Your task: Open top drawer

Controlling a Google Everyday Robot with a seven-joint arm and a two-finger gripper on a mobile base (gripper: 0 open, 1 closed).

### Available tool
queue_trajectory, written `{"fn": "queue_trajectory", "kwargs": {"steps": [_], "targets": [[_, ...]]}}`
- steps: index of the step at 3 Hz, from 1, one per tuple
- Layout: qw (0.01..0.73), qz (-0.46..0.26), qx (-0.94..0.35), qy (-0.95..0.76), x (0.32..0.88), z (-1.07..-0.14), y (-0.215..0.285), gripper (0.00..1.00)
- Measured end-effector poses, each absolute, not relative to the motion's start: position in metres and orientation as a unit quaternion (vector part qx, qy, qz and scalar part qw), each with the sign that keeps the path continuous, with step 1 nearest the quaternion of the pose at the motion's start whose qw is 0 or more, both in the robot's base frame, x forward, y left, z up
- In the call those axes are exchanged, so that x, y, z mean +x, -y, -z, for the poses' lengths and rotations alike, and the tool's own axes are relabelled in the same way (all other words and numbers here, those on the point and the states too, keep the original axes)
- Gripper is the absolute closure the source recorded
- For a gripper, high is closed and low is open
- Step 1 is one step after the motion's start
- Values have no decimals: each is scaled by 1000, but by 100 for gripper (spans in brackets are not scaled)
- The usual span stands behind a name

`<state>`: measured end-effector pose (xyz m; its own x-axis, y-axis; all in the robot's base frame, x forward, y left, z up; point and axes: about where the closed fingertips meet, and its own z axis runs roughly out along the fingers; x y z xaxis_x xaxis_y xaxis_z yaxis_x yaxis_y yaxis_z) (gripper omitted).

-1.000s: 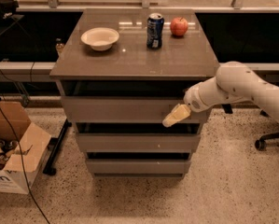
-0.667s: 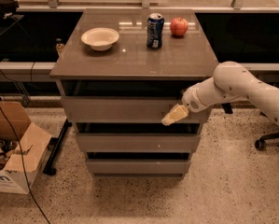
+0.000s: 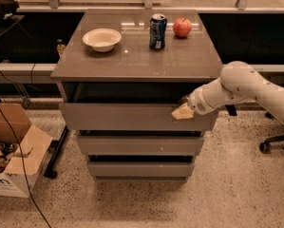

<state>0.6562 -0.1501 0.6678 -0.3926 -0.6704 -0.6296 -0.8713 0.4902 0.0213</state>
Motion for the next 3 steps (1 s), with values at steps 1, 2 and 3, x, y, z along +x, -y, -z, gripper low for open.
{"fn": "queue_trajectory", "kwargs": {"steps": [1,2,3], "targets": [[283,-177,-473,-815,656,-672,150,64],[283,-177,-473,-815,656,-675,150,41],[283,-177,-473,-815,656,-675,150,17]]}}
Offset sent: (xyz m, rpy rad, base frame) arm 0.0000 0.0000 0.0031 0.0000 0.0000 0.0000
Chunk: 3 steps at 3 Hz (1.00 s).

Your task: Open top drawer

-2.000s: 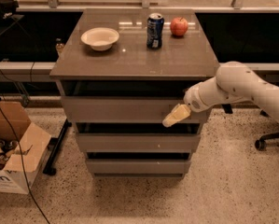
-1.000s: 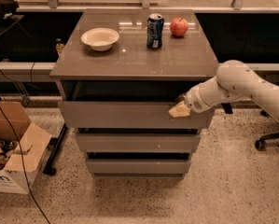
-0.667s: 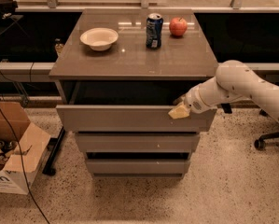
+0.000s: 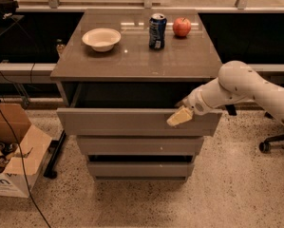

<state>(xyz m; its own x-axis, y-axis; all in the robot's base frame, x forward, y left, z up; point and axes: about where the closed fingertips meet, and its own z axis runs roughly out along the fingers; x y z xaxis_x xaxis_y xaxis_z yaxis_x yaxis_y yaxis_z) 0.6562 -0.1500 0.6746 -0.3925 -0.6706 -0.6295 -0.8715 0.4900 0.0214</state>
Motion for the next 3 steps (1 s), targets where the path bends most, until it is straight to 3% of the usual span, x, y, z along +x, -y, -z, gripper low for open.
{"fn": "queue_trajectory", "kwargs": {"steps": [1,2,3], "targets": [[236,-178,-505,-811,646,-666,140,0],[180,-183,-532,-807,626,-657,137,15],[139,-180,-548,-805,606,-657,142,46]]}}
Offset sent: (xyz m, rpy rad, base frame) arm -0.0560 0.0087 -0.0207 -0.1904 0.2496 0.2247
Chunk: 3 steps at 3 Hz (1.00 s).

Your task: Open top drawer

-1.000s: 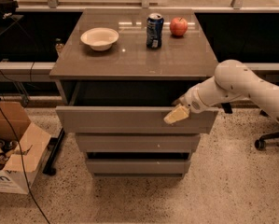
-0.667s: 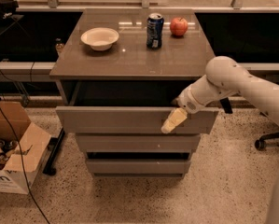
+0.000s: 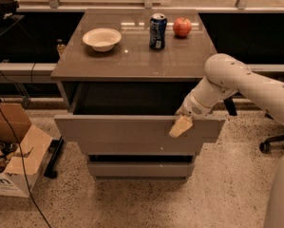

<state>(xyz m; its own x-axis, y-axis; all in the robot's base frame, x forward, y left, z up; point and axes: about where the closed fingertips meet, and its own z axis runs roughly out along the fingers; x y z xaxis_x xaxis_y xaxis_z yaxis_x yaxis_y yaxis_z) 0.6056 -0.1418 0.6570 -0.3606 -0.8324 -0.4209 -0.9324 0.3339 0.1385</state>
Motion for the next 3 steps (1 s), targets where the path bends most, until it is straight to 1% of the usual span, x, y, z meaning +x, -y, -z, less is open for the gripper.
{"fn": "queue_trajectory", "kwargs": {"steps": [1,2,3], "targets": [[107,-179,-559,-803,585,-662,148,70],[97,-184,-555,-805,567,-671,149,66],[97,-184,-555,-805,567,-670,149,35]]}}
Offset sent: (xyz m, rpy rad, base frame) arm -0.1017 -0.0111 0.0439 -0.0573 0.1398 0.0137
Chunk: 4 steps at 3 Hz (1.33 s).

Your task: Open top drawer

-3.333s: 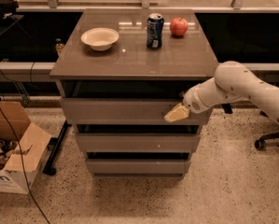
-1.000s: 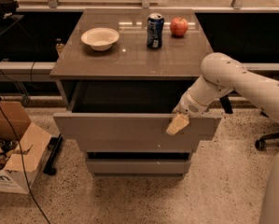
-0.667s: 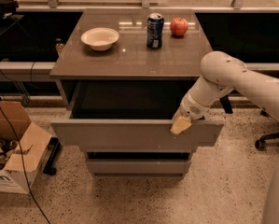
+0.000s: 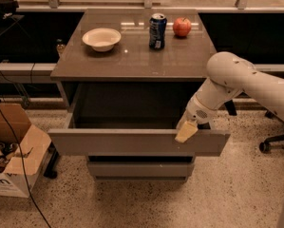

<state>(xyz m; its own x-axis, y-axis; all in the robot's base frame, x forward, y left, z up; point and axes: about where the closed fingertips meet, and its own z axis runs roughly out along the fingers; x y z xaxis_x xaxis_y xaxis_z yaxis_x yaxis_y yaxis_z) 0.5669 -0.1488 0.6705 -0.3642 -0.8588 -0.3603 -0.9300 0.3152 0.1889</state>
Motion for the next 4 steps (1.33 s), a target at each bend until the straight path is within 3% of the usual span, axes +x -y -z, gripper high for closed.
{"fn": "queue_trajectory", "kwargs": {"steps": [1,2,3,4], "targets": [[95,-185,-556,-805,566,-669,148,12],[83,-183,-545,-814,552,-665,155,0],[60,-198,-508,-836,514,-658,173,3],[50,-204,-498,-841,501,-657,179,26]]}}
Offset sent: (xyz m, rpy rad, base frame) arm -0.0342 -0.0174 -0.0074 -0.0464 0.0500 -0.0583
